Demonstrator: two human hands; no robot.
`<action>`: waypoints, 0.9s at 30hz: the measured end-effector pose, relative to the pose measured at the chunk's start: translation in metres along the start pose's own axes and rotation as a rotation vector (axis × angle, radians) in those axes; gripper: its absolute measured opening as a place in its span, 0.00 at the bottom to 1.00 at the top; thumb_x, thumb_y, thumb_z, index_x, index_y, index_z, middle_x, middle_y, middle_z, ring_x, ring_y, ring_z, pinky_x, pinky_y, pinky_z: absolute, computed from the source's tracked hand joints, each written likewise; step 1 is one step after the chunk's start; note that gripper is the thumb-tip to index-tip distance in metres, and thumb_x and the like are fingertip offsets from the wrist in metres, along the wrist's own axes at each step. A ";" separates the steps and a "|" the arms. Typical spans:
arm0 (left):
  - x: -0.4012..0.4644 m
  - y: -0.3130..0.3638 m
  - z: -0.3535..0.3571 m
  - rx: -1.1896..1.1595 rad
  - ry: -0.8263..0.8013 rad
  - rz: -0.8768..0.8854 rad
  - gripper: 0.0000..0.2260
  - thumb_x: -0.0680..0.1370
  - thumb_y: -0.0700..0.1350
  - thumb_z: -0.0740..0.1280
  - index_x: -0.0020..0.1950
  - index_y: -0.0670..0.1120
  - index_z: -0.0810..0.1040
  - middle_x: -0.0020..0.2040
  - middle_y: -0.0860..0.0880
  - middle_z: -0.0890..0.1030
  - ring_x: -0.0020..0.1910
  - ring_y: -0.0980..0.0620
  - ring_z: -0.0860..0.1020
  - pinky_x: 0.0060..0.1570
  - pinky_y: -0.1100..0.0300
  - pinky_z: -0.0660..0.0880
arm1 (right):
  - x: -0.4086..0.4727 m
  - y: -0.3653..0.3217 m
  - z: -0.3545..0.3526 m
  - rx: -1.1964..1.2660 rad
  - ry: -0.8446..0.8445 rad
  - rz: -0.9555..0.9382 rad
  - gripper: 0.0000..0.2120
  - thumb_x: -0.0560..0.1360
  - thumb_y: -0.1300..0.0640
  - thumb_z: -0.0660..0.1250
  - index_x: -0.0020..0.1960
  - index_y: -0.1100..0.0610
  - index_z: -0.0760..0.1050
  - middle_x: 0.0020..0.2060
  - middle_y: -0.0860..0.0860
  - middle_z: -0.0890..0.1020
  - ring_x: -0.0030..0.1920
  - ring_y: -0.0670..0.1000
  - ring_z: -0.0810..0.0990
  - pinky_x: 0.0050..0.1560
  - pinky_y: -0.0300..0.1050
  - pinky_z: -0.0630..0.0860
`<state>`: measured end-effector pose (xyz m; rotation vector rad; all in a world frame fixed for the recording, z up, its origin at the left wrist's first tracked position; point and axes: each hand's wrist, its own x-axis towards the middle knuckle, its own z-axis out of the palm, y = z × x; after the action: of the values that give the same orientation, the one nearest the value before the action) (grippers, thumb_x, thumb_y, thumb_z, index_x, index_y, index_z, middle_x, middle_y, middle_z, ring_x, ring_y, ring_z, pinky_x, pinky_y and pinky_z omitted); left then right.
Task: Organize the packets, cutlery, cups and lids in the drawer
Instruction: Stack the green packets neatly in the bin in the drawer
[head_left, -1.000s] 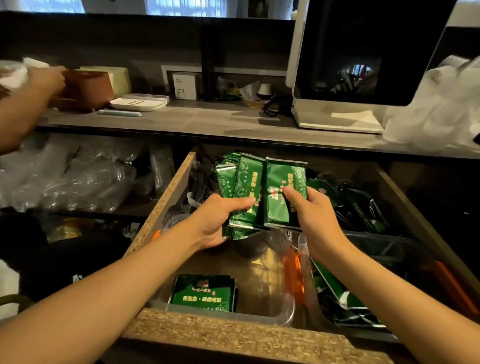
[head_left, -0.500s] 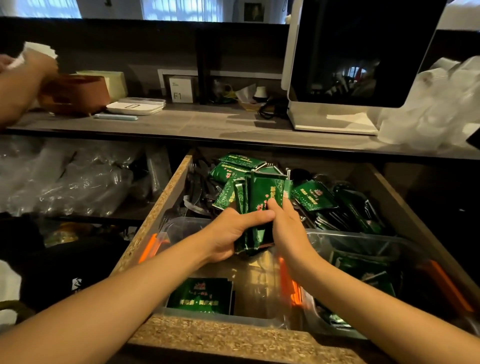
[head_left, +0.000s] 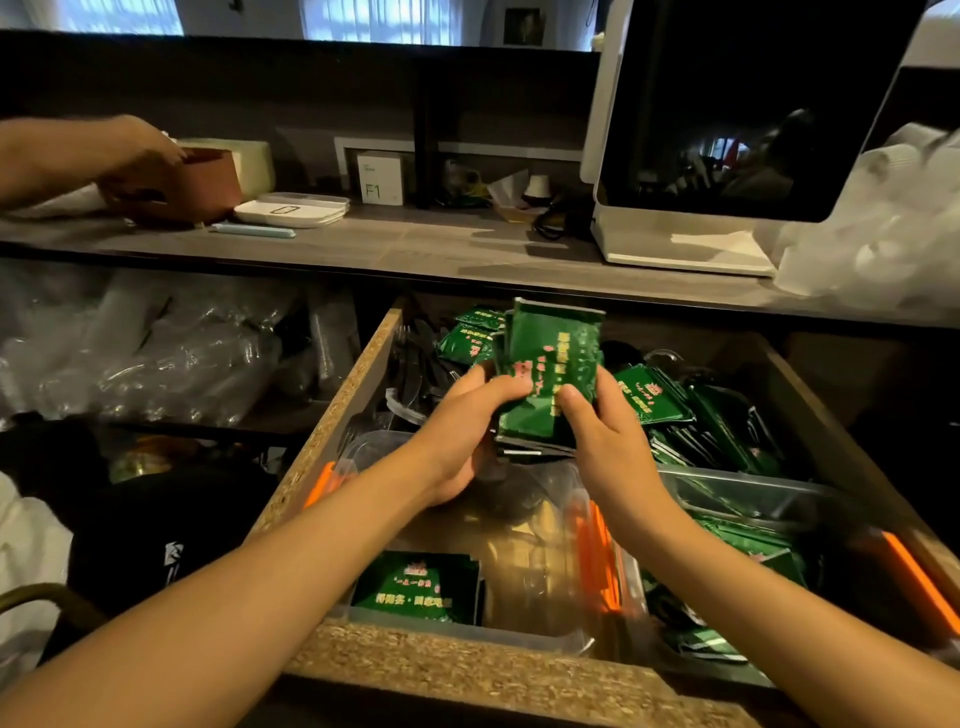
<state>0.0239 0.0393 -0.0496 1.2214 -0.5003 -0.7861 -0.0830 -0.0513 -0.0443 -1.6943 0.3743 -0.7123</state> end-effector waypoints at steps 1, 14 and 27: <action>0.003 -0.004 0.000 0.020 0.013 0.007 0.17 0.76 0.49 0.71 0.64 0.47 0.78 0.59 0.45 0.84 0.60 0.45 0.81 0.66 0.42 0.74 | -0.001 0.000 0.000 0.008 -0.019 0.023 0.19 0.82 0.50 0.58 0.72 0.49 0.67 0.67 0.42 0.75 0.67 0.41 0.72 0.72 0.51 0.66; 0.017 0.029 -0.047 -0.050 0.374 0.202 0.17 0.70 0.51 0.78 0.56 0.49 0.80 0.51 0.47 0.86 0.51 0.46 0.85 0.58 0.42 0.79 | 0.003 0.007 0.002 0.154 -0.119 0.276 0.11 0.81 0.56 0.61 0.61 0.56 0.76 0.46 0.52 0.82 0.43 0.51 0.81 0.48 0.47 0.78; 0.025 0.025 -0.074 -0.008 0.416 0.165 0.03 0.77 0.47 0.72 0.50 0.50 0.80 0.49 0.47 0.85 0.52 0.46 0.84 0.61 0.45 0.78 | -0.001 0.048 0.080 -0.987 -1.030 0.299 0.23 0.76 0.47 0.69 0.67 0.58 0.74 0.61 0.53 0.80 0.57 0.53 0.78 0.60 0.48 0.75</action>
<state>0.0998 0.0705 -0.0487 1.2761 -0.2510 -0.3776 -0.0268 -0.0017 -0.0991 -2.5640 0.2180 0.7360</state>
